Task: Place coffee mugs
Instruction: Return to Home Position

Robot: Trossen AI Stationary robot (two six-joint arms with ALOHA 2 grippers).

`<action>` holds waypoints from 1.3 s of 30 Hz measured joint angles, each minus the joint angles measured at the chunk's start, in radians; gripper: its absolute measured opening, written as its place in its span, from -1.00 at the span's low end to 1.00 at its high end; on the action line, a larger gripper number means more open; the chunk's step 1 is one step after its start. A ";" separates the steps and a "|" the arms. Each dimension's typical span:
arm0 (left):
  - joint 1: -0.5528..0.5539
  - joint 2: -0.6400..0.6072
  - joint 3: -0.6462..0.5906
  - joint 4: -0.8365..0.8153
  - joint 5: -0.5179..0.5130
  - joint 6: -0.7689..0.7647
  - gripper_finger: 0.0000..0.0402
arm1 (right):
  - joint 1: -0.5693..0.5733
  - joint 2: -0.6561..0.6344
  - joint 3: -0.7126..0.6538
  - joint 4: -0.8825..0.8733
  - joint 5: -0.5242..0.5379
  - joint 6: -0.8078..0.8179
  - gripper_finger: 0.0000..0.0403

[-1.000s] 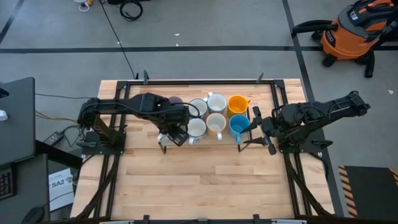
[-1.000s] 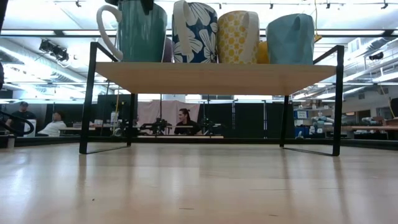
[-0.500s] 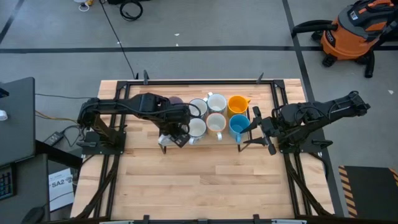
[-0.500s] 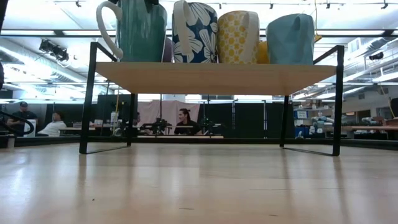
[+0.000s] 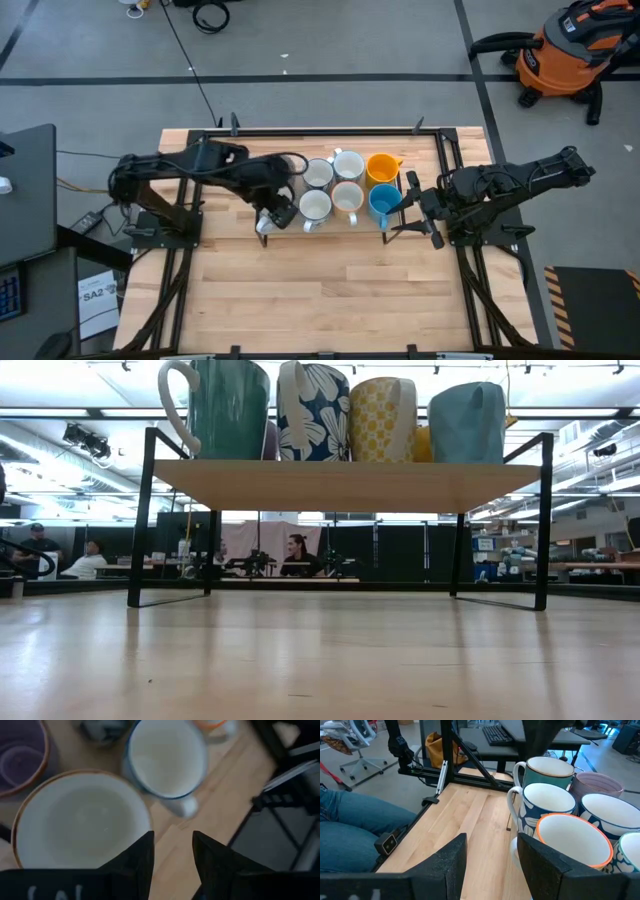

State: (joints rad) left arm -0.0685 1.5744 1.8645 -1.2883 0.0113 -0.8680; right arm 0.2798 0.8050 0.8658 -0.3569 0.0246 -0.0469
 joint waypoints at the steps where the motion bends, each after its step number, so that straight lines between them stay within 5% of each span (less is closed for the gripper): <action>1: 0.000 -0.010 0.000 0.017 0.000 0.000 -0.31 | 0.000 0.000 0.000 0.000 0.000 0.000 -0.11; 8: 0.000 -0.099 0.000 0.116 -0.012 0.131 -0.31 | 0.000 0.000 0.000 0.000 0.000 0.000 -0.11; 27: -0.077 -0.489 0.001 0.257 -0.247 0.562 -0.31 | 0.000 0.000 0.000 0.000 0.000 0.001 -0.11; 39: -0.130 -0.655 0.001 0.240 -0.255 0.631 -0.31 | 0.000 0.000 0.000 0.004 0.000 0.001 -0.11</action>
State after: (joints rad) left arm -0.1982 0.9191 1.8652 -1.0481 -0.2440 -0.2367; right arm 0.2798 0.8049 0.8661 -0.3527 0.0246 -0.0463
